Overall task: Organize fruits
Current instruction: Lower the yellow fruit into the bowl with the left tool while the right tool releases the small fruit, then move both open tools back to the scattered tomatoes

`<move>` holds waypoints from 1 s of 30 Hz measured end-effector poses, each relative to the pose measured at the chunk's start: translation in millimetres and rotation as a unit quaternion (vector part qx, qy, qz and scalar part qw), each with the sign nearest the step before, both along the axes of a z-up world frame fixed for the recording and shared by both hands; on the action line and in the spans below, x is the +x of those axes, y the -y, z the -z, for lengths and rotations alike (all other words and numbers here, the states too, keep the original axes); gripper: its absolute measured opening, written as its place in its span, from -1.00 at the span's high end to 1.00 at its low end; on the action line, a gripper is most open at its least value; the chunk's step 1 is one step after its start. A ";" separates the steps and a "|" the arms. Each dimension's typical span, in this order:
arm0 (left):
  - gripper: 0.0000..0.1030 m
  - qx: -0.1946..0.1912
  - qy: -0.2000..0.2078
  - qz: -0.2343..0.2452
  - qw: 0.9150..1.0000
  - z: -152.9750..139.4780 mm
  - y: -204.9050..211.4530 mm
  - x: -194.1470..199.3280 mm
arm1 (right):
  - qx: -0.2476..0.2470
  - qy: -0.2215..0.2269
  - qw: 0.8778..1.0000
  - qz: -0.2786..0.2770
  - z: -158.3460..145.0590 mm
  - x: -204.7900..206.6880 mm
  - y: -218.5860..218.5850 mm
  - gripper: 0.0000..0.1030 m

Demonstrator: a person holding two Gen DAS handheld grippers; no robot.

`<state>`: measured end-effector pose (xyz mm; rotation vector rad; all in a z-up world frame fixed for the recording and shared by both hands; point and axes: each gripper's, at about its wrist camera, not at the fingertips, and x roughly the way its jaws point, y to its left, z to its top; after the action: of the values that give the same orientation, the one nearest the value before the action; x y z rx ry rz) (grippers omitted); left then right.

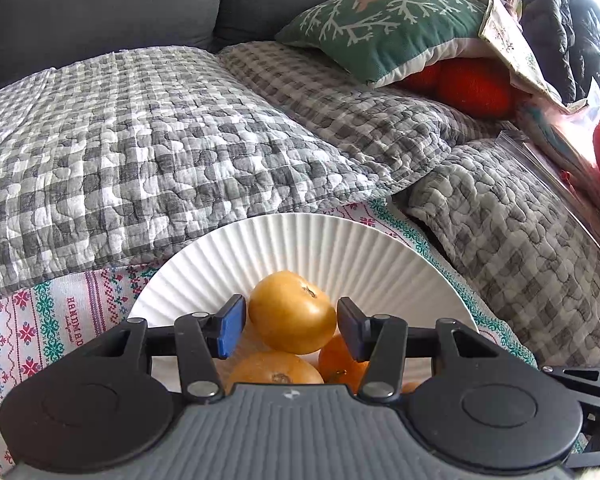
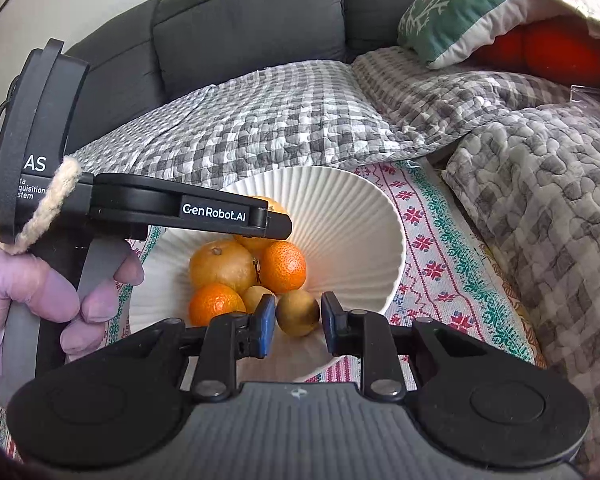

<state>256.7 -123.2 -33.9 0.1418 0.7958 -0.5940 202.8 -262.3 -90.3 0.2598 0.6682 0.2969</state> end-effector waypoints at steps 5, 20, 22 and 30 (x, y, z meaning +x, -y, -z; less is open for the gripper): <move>-0.03 -0.016 0.012 -0.002 1.000 -12.6 -4.1 -4.8 | 0.002 0.003 1.000 0.002 -7.2 -2.8 1.6 0.14; -0.58 0.022 0.030 -0.043 0.998 -39.7 -37.8 -57.1 | -0.003 -0.009 1.000 0.011 -29.0 -41.4 7.8 -0.48; -0.58 0.023 0.027 -0.053 0.998 -43.2 -45.6 -65.2 | -0.007 -0.013 1.000 0.008 -30.9 -46.5 8.2 -0.52; -0.73 0.030 0.018 -0.092 0.995 -51.3 -70.8 -94.8 | -0.029 -0.028 0.999 -0.011 -38.1 -69.0 1.3 -0.66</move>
<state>161.8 -52.4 17.3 0.1317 0.7833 -0.3923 133.7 -263.6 -52.1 0.2053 0.7347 0.2919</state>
